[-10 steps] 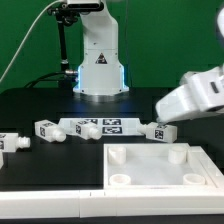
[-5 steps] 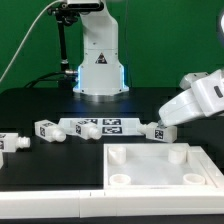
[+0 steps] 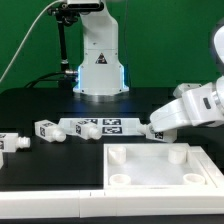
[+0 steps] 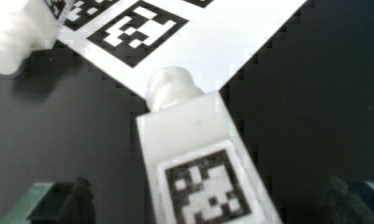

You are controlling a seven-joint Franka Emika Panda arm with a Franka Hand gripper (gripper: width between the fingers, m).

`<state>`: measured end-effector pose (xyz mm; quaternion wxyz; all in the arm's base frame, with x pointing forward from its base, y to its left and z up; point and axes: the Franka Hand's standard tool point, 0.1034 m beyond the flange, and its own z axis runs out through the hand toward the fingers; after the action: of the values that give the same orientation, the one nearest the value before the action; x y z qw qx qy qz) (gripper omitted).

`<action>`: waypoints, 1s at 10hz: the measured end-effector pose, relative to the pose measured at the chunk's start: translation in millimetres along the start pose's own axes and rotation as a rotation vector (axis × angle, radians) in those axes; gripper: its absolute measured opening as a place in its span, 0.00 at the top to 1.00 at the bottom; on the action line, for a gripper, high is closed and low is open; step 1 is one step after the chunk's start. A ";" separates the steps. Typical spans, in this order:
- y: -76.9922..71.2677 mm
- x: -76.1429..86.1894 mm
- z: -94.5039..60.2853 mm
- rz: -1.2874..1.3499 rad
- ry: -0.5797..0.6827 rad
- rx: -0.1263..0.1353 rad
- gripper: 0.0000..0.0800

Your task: Assemble one leg

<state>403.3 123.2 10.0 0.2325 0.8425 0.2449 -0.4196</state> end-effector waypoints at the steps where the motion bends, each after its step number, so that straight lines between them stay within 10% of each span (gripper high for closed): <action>1: 0.7 1.4 0.3 0.001 0.001 0.000 0.19; 3: 3.0 1.0 1.7 0.007 -0.001 0.006 0.48; 6: 6.3 -0.3 1.9 0.012 -0.004 0.012 0.64; 10: 92.5 -33.1 -66.3 0.147 0.032 0.211 0.64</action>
Offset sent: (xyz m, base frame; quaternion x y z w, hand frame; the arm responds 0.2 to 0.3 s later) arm 0.0000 0.0000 0.0000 0.0000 0.0000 0.0000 1.0000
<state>481.4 84.2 90.1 0.1687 0.8847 0.1406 -0.4112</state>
